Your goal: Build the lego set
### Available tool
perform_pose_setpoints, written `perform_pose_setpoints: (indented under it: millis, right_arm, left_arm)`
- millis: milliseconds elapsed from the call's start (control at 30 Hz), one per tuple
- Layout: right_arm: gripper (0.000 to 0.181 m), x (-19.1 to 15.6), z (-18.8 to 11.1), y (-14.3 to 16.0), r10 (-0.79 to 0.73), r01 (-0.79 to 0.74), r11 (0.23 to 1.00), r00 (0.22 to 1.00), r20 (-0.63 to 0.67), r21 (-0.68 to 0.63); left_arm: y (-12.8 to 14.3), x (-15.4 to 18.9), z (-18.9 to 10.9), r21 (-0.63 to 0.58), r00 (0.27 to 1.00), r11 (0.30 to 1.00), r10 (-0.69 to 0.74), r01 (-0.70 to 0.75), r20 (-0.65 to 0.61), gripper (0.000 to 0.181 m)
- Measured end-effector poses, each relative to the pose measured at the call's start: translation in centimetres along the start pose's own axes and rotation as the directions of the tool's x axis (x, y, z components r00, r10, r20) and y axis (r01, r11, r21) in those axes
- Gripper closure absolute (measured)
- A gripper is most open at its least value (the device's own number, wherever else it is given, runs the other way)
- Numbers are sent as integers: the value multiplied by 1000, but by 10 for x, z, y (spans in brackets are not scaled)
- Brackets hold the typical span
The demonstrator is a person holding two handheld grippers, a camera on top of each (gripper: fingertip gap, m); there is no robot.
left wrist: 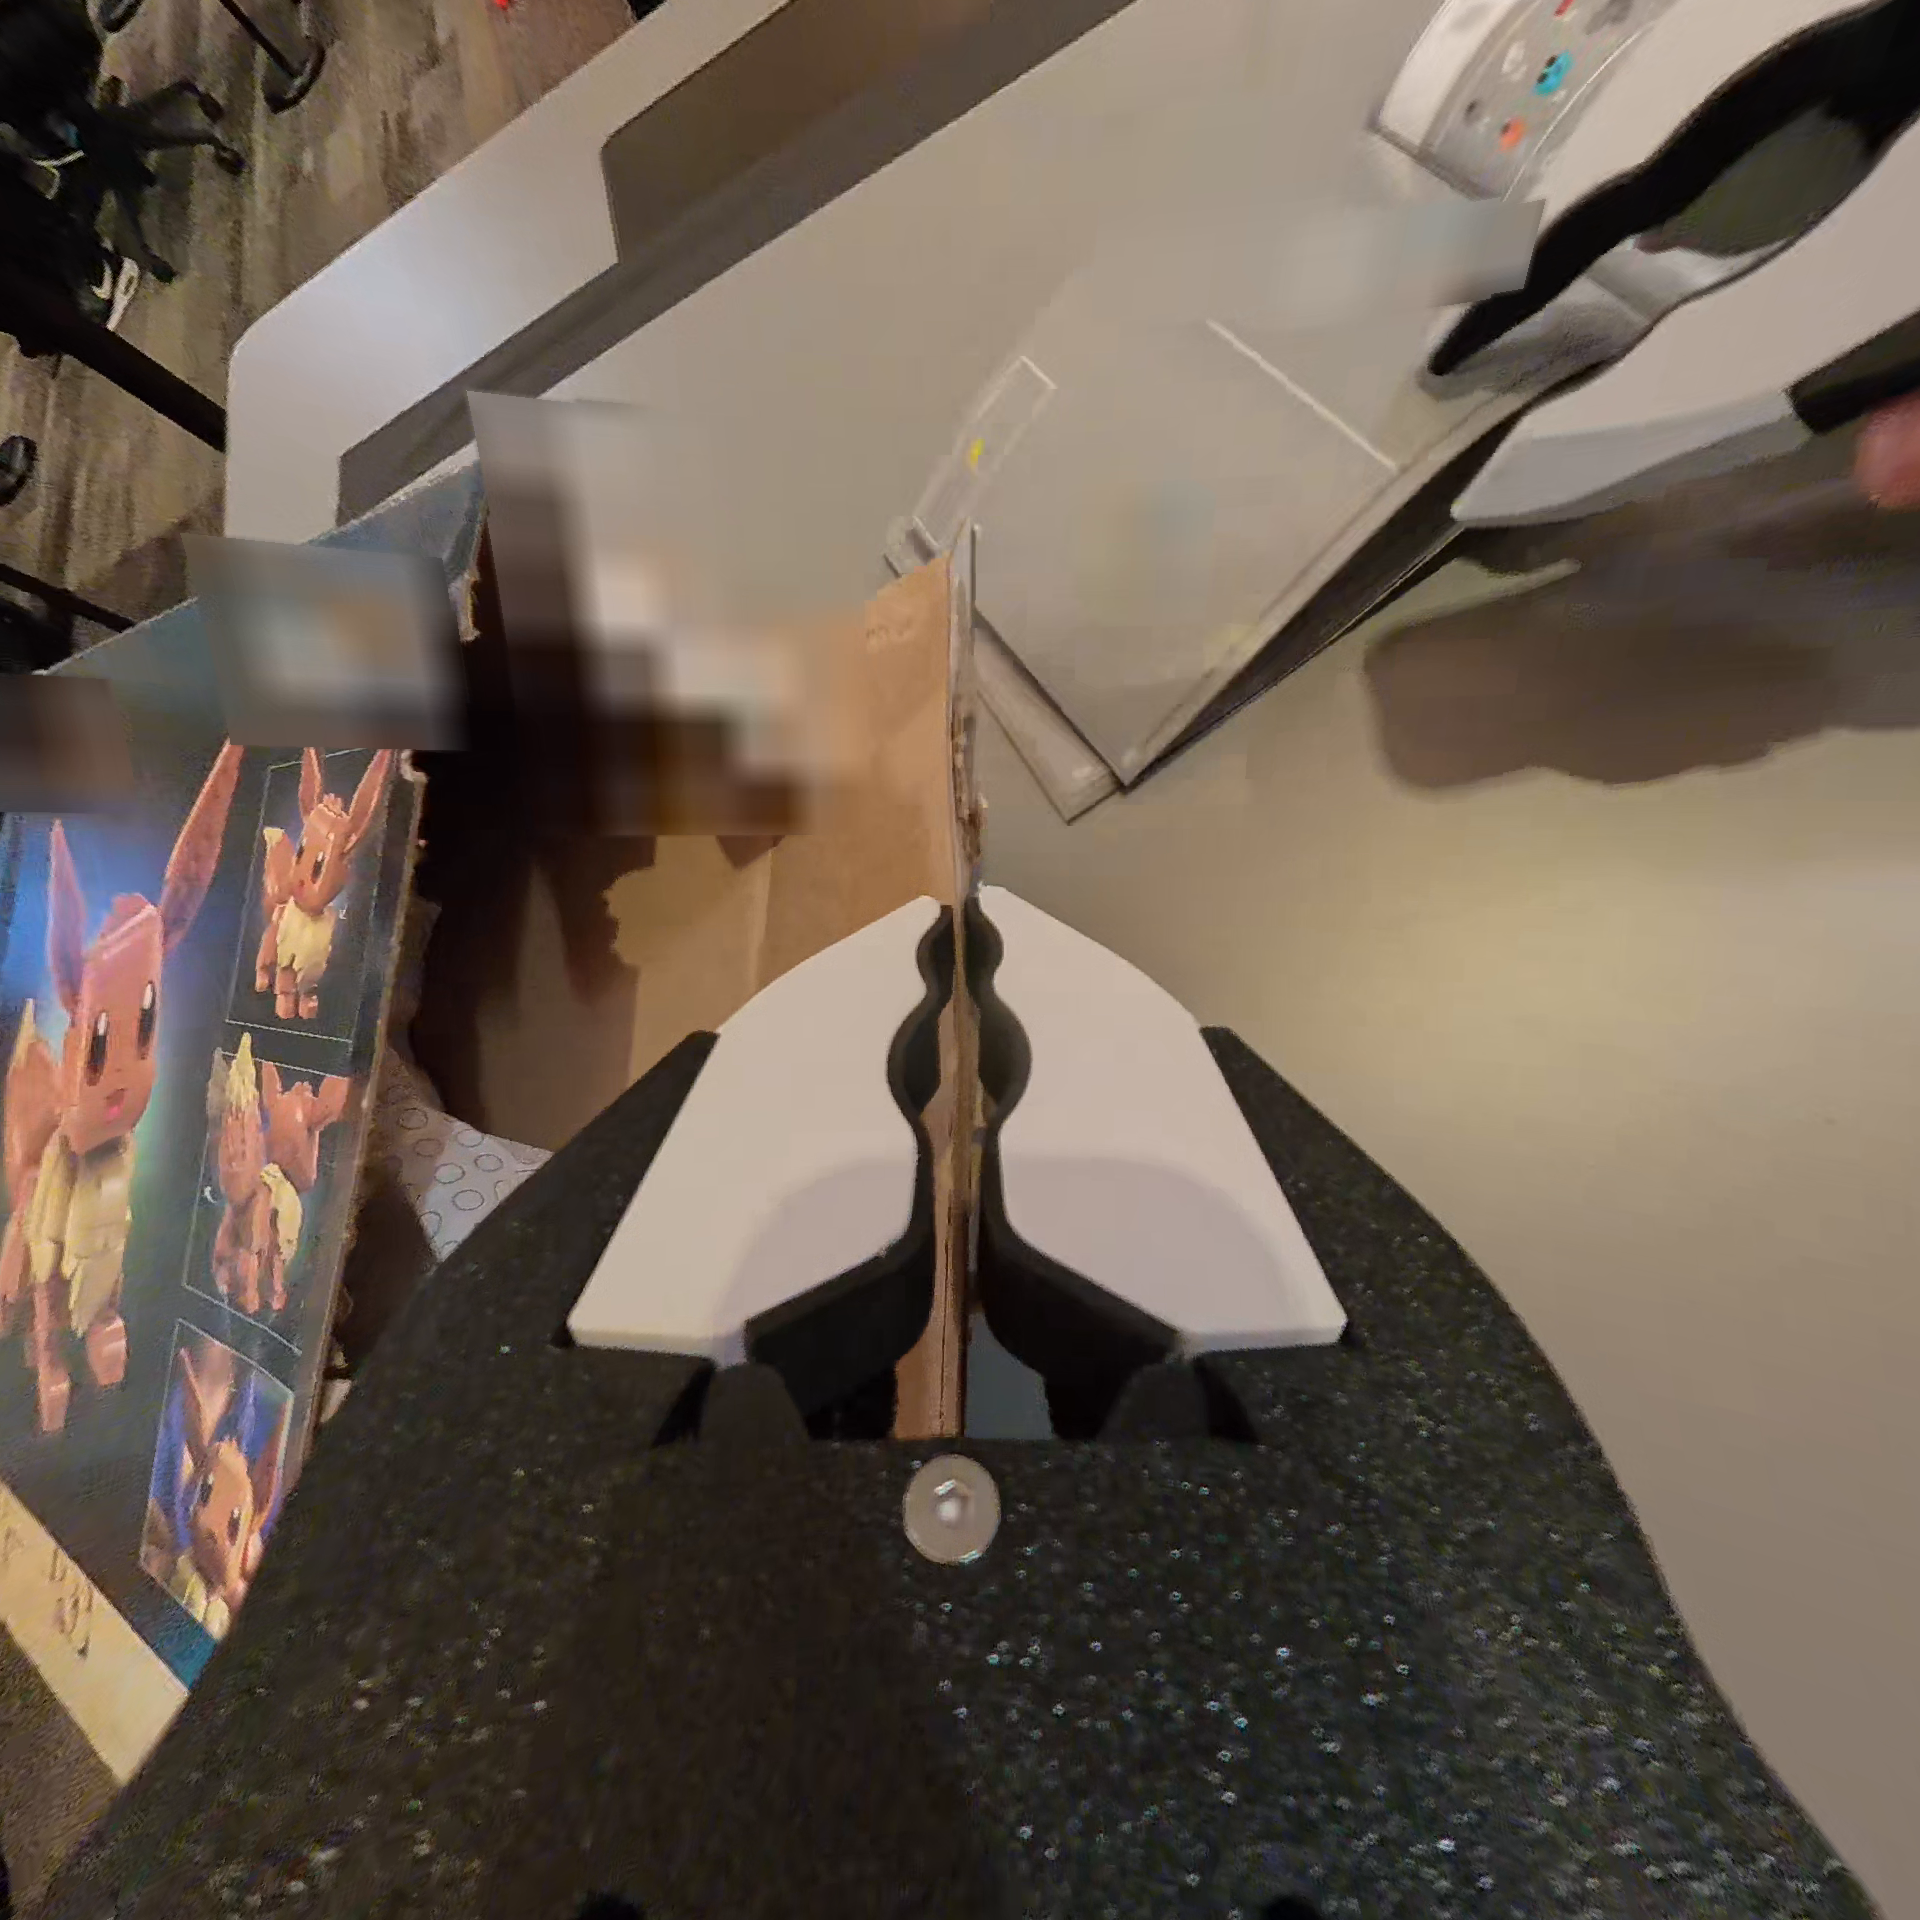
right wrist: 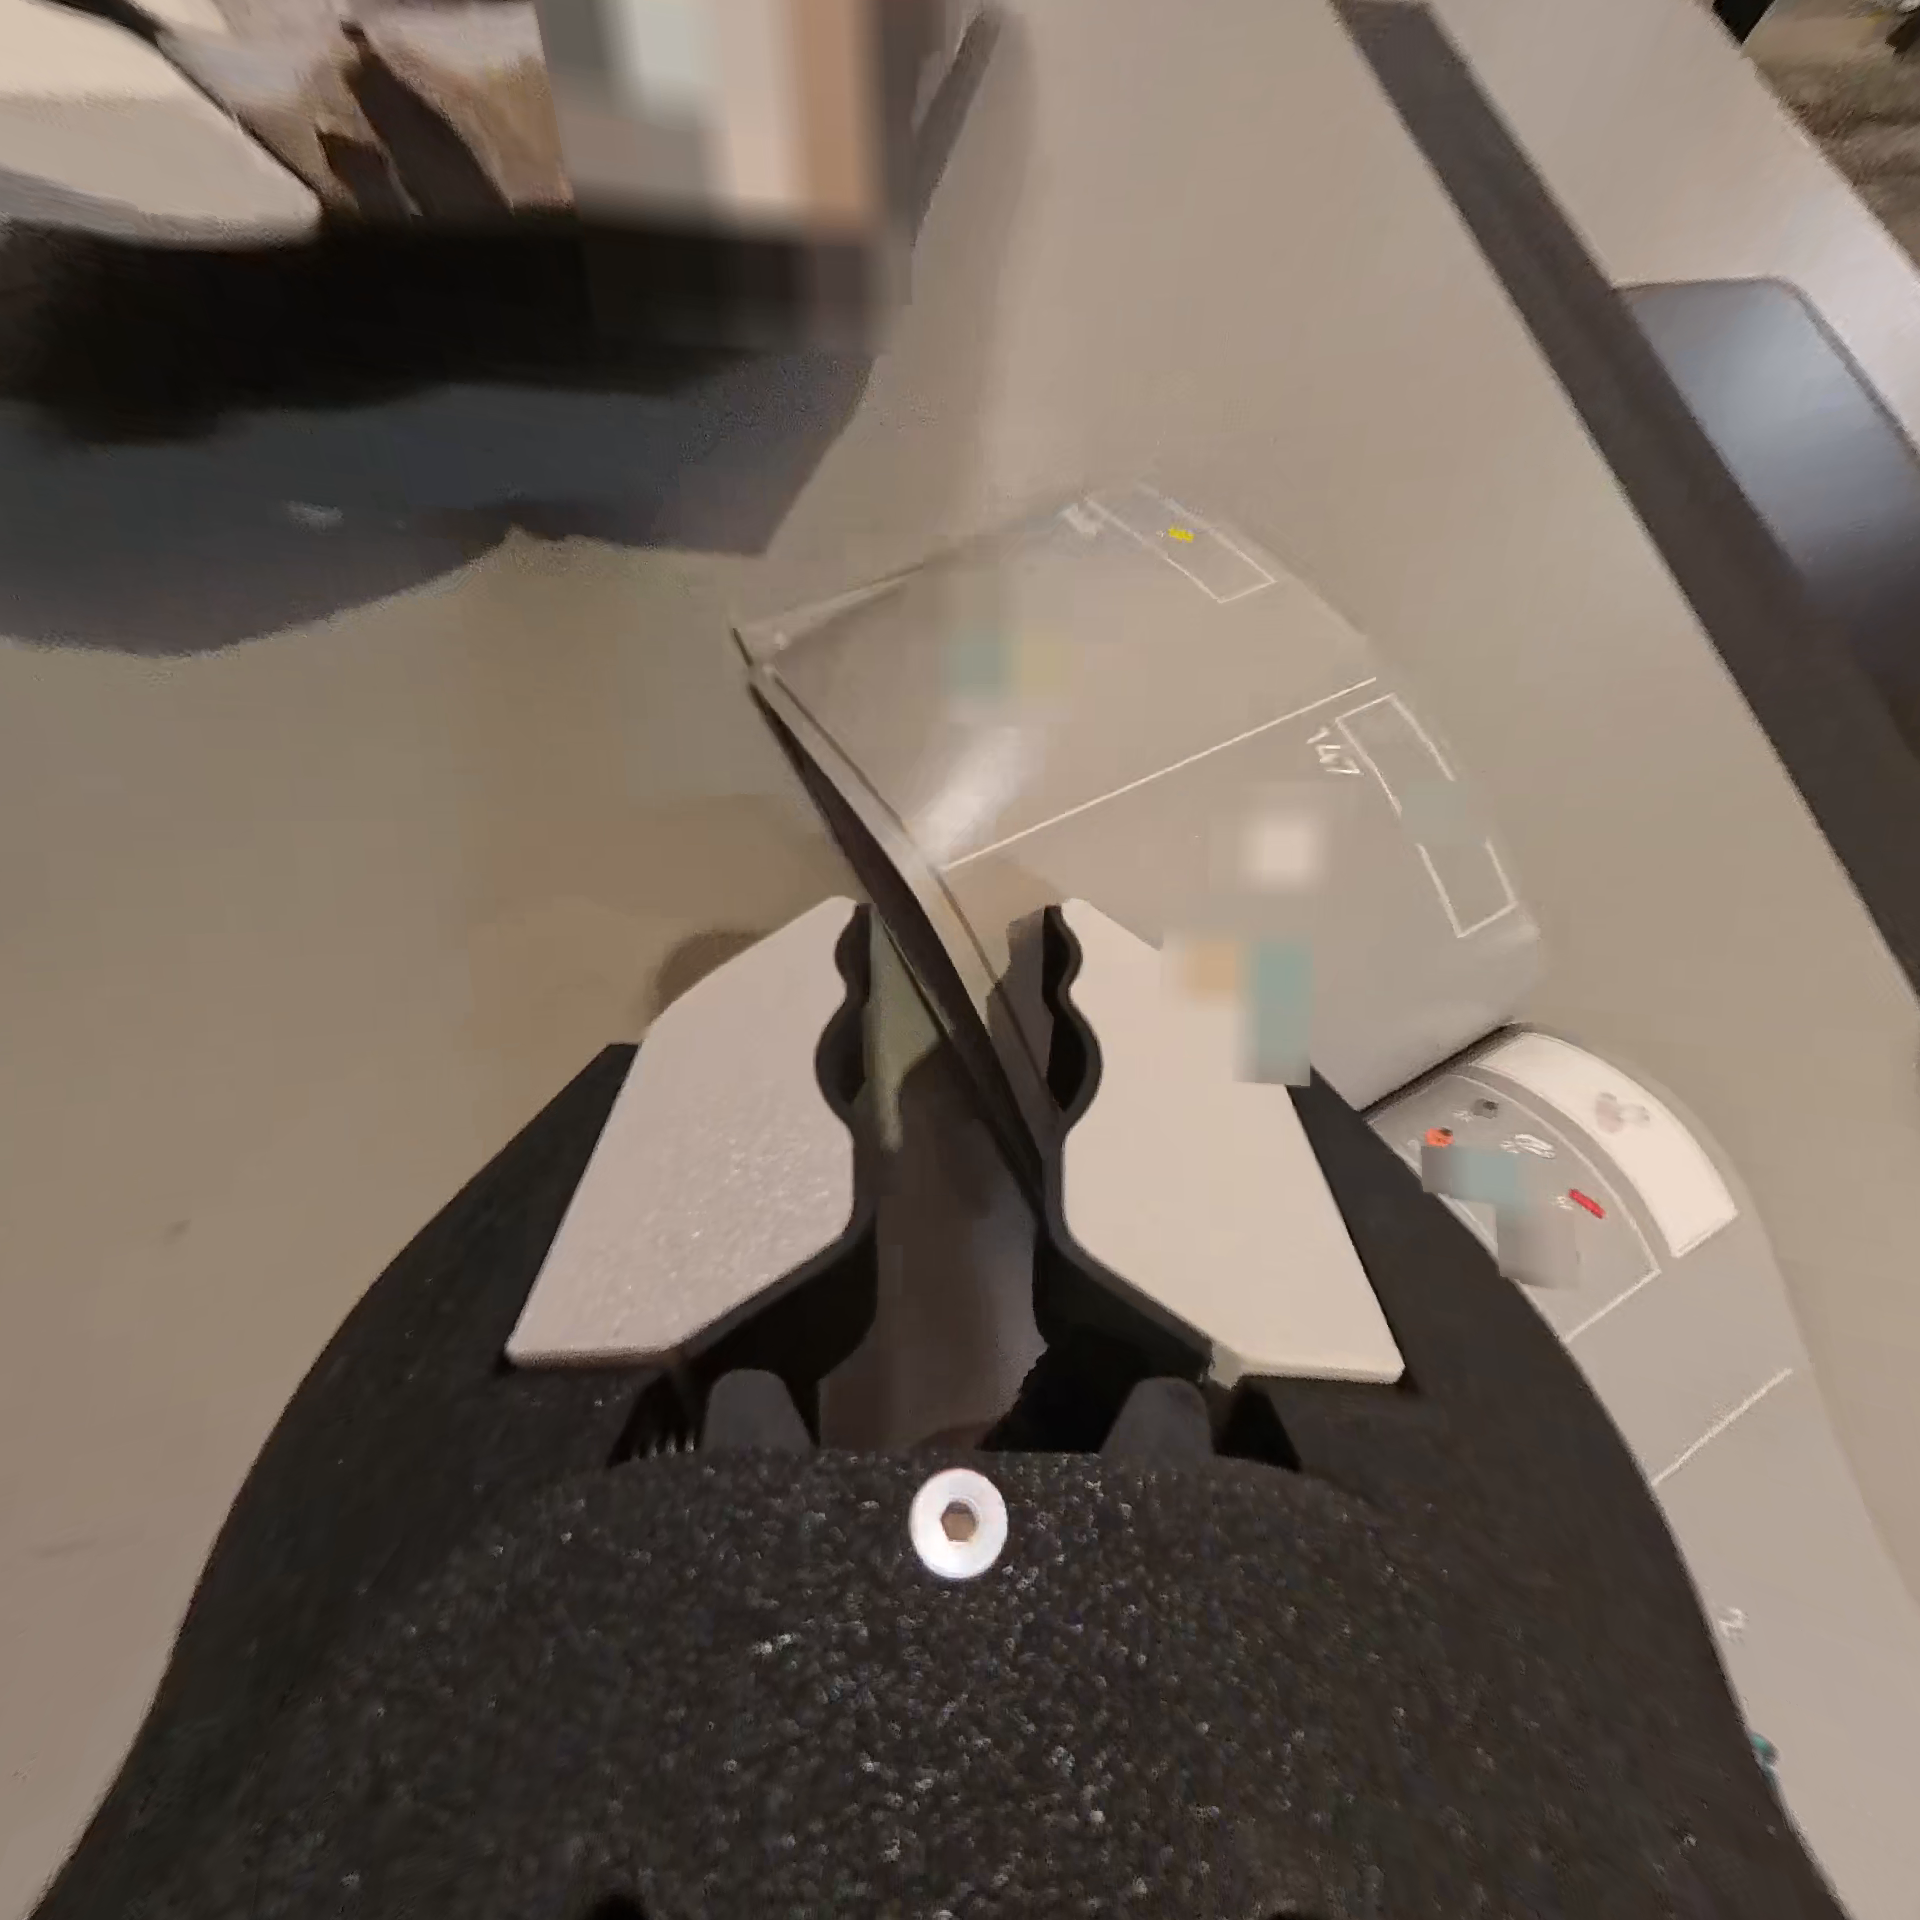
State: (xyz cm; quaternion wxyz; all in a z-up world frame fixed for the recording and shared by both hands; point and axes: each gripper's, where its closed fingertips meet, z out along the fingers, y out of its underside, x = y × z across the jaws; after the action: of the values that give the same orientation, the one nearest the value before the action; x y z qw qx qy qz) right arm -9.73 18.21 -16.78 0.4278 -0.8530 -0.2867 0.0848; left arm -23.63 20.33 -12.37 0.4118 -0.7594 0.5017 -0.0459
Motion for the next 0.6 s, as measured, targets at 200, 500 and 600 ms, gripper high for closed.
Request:
perform_pose_setpoints:
  millis: [200,500,600]
  right_arm:
    - [147,-6,6,6,1,1,999,999,34,-49]
    - [157,30,-21,12,-4,-3,996,997,-80,-87]
    - [160,36,-15,20,63,-70,991,996,-65,-110]
  left_arm:
    - [6,2,3,-25,1000,999,24,-24,1,180]
    - [26,29,38,-111,995,991,66,-74,-72,180]
    - [28,36,48,-123,993,989,69,-80,-94,180]
